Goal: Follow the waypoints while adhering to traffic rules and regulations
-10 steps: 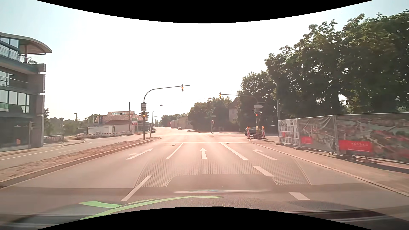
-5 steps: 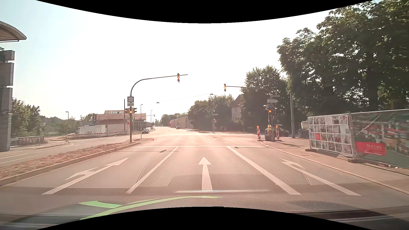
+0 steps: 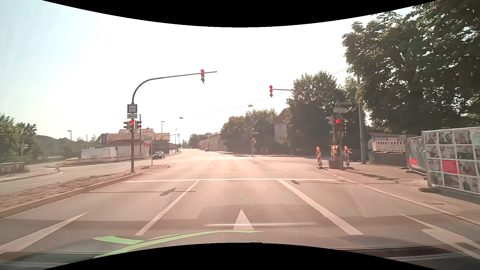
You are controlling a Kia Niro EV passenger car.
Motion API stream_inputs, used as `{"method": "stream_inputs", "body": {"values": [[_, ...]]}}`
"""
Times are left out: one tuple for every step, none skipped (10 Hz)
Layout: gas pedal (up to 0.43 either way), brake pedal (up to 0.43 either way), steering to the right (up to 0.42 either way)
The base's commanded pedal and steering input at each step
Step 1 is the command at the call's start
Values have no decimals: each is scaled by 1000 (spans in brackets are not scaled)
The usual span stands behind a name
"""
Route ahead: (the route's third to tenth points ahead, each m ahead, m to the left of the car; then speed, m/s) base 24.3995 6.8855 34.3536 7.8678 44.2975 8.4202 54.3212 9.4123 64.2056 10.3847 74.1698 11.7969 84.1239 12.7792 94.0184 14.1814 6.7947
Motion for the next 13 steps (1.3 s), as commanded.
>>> {"method": "stream_inputs", "body": {"values": [[0, 348, -7], [0, 354, -7], [0, 354, -7], [0, 354, -7], [0, 354, -7], [0, 354, -7], [0, 354, -7], [0, 354, -7], [0, 354, -7], [0, 354, -7], [0, 354, -6], [0, 354, -6], [0, 354, -6]]}}
